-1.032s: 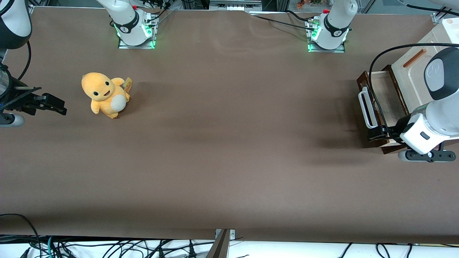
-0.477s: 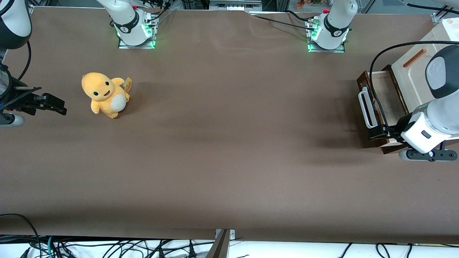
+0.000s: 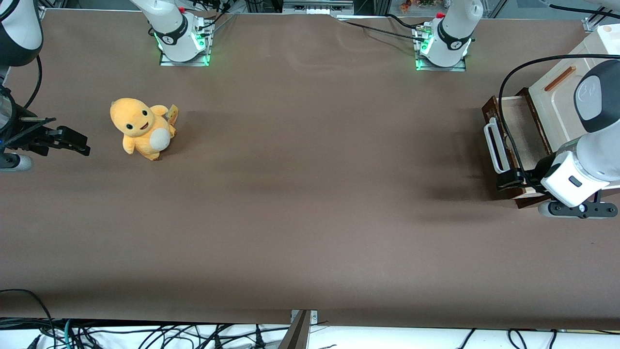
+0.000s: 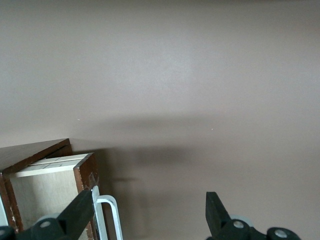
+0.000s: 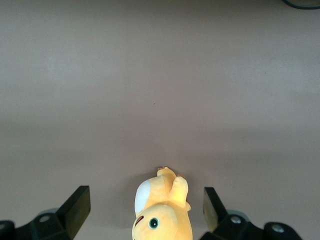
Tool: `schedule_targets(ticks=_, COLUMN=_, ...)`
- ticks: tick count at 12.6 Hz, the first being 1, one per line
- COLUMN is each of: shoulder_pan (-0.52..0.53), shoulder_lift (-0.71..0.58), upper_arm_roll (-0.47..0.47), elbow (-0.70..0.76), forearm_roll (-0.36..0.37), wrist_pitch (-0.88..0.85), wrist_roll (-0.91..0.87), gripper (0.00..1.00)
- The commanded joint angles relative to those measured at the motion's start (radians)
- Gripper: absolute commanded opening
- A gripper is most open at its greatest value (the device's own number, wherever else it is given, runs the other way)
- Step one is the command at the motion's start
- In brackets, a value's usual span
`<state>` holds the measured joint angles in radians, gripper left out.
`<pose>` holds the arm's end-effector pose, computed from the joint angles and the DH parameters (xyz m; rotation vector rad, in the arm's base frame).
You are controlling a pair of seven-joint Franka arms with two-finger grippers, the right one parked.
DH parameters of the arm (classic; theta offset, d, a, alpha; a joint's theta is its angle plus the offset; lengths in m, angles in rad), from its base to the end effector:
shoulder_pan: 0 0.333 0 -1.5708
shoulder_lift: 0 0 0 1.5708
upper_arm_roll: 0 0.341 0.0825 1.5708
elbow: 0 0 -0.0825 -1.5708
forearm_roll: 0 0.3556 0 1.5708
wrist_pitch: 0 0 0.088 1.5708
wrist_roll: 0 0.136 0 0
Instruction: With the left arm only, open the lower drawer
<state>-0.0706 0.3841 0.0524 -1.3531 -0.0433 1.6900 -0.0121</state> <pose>0.6497 -0.0230 0.5010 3.1183 -0.0051 -0.0734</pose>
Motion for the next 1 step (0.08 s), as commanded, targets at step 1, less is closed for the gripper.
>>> schedule_targets(ticks=1, shoulder_pan=-0.006, shoulder_lift=0.002, upper_arm_roll=0.001, elbow=0.019, forearm_roll=0.019, wrist_pitch=-0.012, wrist_roll=0.02, gripper=1.0)
